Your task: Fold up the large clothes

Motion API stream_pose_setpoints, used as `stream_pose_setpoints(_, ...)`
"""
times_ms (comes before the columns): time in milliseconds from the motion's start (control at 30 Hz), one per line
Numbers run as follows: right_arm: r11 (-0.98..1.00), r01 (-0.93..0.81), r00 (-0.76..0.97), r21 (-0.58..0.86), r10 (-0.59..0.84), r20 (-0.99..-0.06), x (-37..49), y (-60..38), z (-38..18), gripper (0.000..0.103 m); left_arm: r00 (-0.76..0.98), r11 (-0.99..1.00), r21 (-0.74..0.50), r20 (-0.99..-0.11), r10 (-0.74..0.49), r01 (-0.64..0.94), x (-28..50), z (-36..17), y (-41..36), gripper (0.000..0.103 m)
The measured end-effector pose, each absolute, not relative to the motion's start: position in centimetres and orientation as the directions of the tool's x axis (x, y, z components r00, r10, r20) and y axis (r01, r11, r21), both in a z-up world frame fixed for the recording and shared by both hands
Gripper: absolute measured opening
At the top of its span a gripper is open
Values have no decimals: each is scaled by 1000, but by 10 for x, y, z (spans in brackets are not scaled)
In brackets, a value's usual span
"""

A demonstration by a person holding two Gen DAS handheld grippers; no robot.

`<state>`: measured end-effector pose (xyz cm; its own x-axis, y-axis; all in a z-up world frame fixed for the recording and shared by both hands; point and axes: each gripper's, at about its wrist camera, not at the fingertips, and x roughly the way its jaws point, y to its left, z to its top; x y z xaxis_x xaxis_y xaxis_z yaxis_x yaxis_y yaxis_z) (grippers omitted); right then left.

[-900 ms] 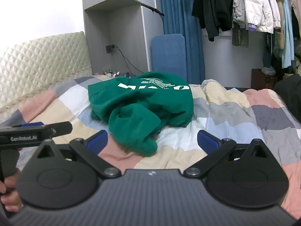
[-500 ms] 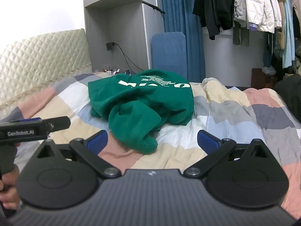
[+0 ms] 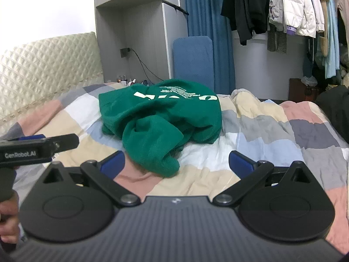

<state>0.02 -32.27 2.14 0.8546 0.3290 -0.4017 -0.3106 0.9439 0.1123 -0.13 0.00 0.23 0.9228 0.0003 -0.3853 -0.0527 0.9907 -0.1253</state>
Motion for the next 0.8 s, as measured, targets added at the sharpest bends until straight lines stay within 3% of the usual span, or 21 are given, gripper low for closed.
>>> stream_pose_setpoints(800,945,-310,857,107,327,-398,-1,-321,20,103,925,992,-117,-380,3,-52,-4,2,-1,103)
